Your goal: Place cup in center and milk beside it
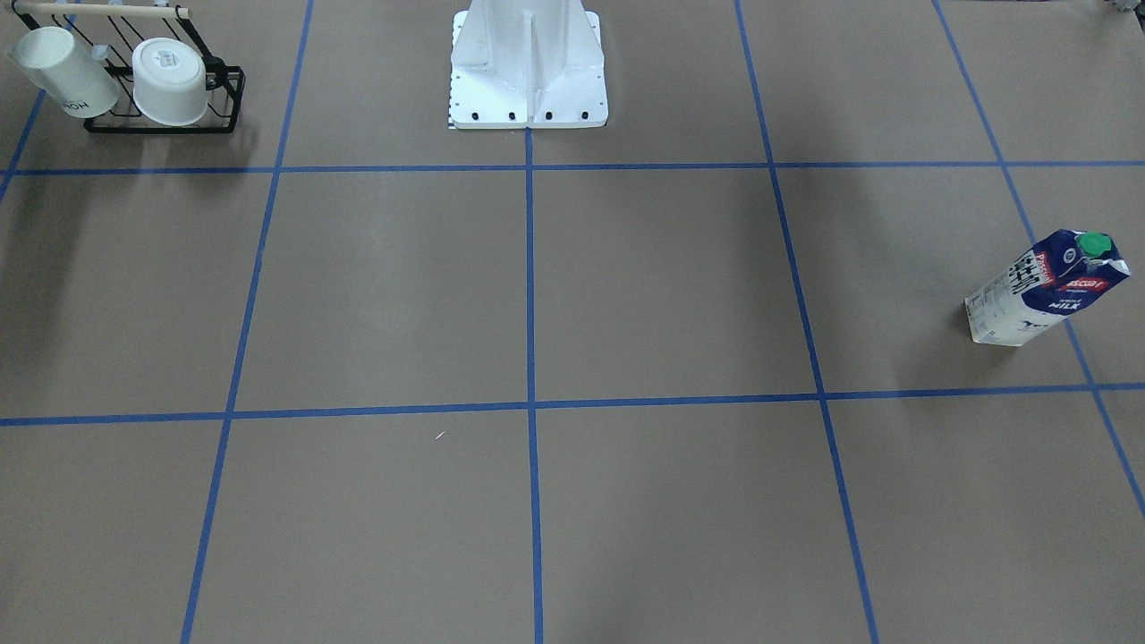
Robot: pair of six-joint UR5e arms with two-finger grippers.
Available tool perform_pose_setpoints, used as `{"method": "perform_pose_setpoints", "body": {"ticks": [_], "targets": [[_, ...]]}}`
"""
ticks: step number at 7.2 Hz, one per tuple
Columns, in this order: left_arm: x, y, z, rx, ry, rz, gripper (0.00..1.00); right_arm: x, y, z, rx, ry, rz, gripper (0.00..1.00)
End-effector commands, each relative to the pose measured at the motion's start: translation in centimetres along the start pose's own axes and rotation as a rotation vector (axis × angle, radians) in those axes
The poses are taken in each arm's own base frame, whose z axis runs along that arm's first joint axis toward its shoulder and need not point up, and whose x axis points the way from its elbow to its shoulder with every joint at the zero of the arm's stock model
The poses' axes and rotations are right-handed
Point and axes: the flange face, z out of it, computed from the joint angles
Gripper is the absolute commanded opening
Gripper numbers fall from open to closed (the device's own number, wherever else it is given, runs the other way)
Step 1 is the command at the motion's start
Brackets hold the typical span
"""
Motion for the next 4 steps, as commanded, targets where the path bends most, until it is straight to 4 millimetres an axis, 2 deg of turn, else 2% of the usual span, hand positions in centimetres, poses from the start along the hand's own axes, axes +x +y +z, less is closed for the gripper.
{"method": "perform_pose_setpoints", "body": {"ticks": [1,2,3,4], "targets": [[0.1,0.3,-0.1,0.007,-0.001,0.007,0.99,-1.0,1.0,3.8,-0.046,-0.007,-0.042,1.00],[0.1,0.4,-0.1,0.010,-0.001,0.009,0.99,-2.4,0.6,4.8,-0.064,-0.017,-0.084,0.99],[0.1,0.3,-0.1,0.011,-0.001,0.010,0.99,-2.8,0.8,6.5,-0.072,0.003,-0.122,0.97],[0.1,0.3,-0.1,0.011,-0.001,0.010,0.99,-2.2,1.3,7.4,-0.063,0.004,-0.139,0.91]]}}
